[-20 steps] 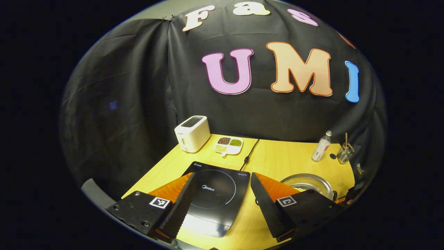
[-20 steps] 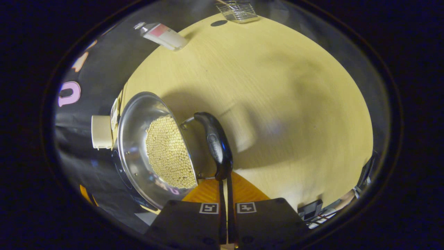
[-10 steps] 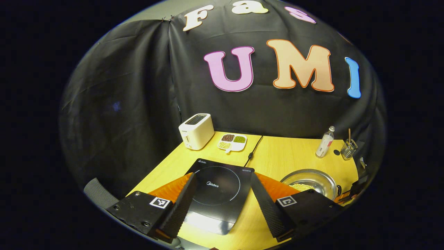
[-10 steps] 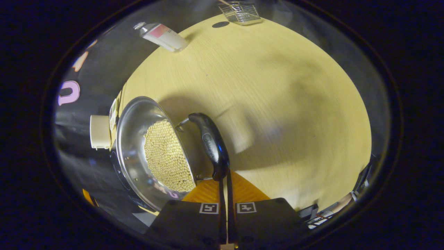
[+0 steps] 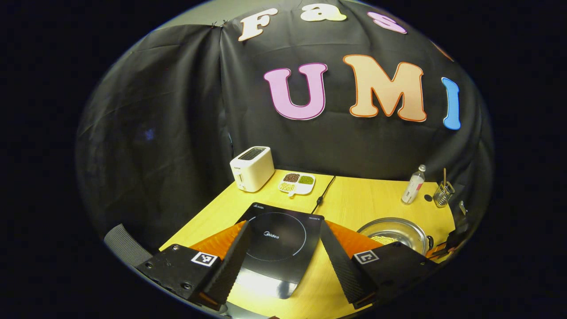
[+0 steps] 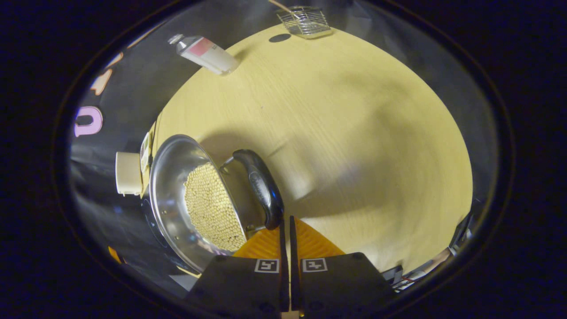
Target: First push the handle of the pot to place it horizontally, then grasp the pot with both hands and set it on the induction cooktop.
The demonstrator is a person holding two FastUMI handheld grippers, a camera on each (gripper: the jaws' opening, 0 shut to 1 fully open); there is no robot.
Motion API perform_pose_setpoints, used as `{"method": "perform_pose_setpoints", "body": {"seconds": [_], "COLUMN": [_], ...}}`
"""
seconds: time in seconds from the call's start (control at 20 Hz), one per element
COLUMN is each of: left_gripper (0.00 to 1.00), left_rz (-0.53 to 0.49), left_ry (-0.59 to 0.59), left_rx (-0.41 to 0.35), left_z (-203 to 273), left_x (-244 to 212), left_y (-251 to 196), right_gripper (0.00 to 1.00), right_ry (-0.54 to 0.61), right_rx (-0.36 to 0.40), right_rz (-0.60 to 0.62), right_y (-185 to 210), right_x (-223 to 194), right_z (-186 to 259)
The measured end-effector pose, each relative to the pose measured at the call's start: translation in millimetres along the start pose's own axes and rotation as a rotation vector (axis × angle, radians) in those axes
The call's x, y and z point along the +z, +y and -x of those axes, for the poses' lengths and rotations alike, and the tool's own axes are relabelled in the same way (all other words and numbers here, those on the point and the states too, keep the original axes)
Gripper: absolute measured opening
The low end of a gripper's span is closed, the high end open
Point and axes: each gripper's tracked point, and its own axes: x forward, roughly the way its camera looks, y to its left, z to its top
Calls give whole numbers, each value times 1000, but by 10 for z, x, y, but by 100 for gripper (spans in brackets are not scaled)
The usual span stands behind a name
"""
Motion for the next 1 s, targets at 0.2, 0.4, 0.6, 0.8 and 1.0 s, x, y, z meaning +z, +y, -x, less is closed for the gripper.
{"method": "perform_pose_setpoints", "body": {"seconds": [0.2,0.4,0.6,0.8,1.0], "left_gripper": [96,96,96,96,95], "left_rz": [11,19,11,-13,-3], "left_ry": [10,42,145,225,308], "left_rx": [-13,-42,-144,-242,-326], "left_z": [-16,-54,-76,-143,-195], "left_x": [-49,-149,-445,-645,-759], "left_y": [-36,-128,-354,-549,-742], "right_gripper": [0,8,60,100,94], "right_ry": [-20,-15,19,51,-2], "right_rx": [1,-7,47,158,204], "right_rz": [10,51,125,171,158], "right_y": [-69,-213,-238,-50,98], "right_x": [29,-57,-219,-333,-119], "right_z": [82,176,334,565,776]}}
